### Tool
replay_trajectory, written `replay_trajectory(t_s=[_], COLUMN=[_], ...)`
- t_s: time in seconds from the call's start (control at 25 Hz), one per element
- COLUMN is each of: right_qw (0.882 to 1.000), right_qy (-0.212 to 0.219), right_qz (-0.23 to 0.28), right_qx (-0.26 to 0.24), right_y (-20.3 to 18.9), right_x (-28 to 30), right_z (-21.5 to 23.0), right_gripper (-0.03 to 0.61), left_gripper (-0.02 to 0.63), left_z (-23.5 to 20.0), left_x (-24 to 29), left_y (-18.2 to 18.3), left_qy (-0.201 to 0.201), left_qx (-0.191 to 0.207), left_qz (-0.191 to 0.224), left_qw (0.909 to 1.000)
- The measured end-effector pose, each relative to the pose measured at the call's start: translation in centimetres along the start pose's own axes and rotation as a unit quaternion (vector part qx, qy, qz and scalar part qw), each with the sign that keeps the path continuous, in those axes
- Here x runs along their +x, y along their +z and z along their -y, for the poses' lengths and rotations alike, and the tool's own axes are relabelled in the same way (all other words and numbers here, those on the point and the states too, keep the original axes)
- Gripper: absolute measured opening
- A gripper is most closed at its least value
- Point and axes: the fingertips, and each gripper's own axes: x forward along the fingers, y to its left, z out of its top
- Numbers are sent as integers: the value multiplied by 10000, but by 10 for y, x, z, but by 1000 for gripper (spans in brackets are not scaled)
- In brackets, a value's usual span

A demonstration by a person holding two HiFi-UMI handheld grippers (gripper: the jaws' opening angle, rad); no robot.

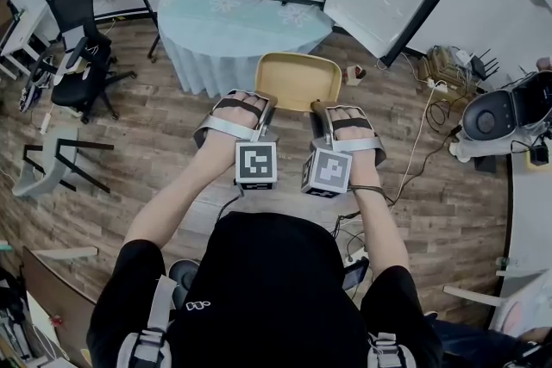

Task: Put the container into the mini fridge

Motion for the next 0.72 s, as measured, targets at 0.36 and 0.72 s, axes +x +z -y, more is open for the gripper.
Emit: replay_trajectory(t_s=[0.36,0.72], right_qw=[9999,9995], right_qy=[-58,-76], right_qz=[85,167], right_qx=[-133,-245], right_y=[-13,-11], right_x=[-8,-7], right_z=[-4,-3], right_gripper=[23,23], left_gripper=[29,29], left_z=[-1,5], left_x=[-5,-4], left_y=[9,7], left_qy=[26,-4], left_qx=[84,25], left_qz=[-286,-385], left_qw=[9996,9993])
